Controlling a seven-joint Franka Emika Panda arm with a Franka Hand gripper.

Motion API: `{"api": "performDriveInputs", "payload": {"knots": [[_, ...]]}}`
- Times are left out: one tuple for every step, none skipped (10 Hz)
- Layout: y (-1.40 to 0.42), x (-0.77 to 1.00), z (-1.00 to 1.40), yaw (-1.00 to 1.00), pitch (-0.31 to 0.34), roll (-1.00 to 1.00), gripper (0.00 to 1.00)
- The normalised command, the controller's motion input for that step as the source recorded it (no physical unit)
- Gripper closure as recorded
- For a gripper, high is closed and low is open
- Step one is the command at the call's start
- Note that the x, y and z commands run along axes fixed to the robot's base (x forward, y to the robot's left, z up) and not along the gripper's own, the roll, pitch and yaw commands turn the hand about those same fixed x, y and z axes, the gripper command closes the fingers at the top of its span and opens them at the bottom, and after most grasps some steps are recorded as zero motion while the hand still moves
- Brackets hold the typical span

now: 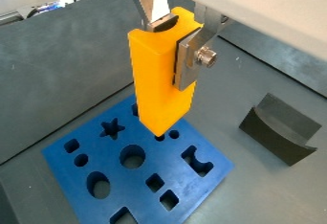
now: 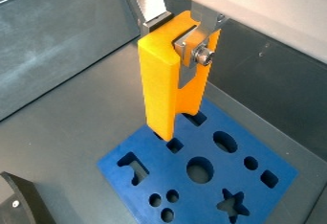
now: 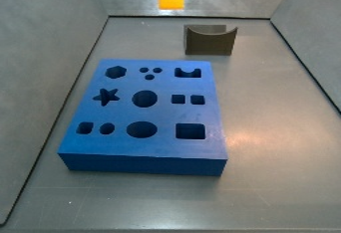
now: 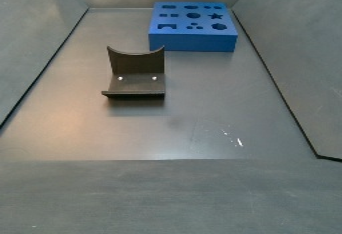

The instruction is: Insert the arch object.

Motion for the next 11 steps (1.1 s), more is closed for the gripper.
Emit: {"api": "performDriveInputs", "payload": {"knots": [[0.15,-0.07,0.0,-0.37,0.0,0.0,1.0],[0.12,0.41,-0.09,-0.75,0.0,0.0,1.0],[0.15,0.37,-0.16,-0.83,-0.01,0.04,1.0],[0.13,0.29,-0.13,-0.9,-0.024,0.02,1.0],[0.1,0.19,-0.15,-0.98,-0.03,0.01,1.0],[0.07,0.13,-0.17,-1.0,-0.029,0.01,1.0],[0.03,0.06,-0.19,-1.0,-0.027,0.02,1.0],[0.01,0.04,-0.19,-1.0,-0.026,0.02,1.0],[0.01,0.04,-0.21,-1.0,-0.02,0.03,1.0],[0.01,0.04,-0.21,-1.0,-0.02,0.03,1.0],[0.01,0.04,-0.2,-1.0,-0.02,0.03,1.0]]}}
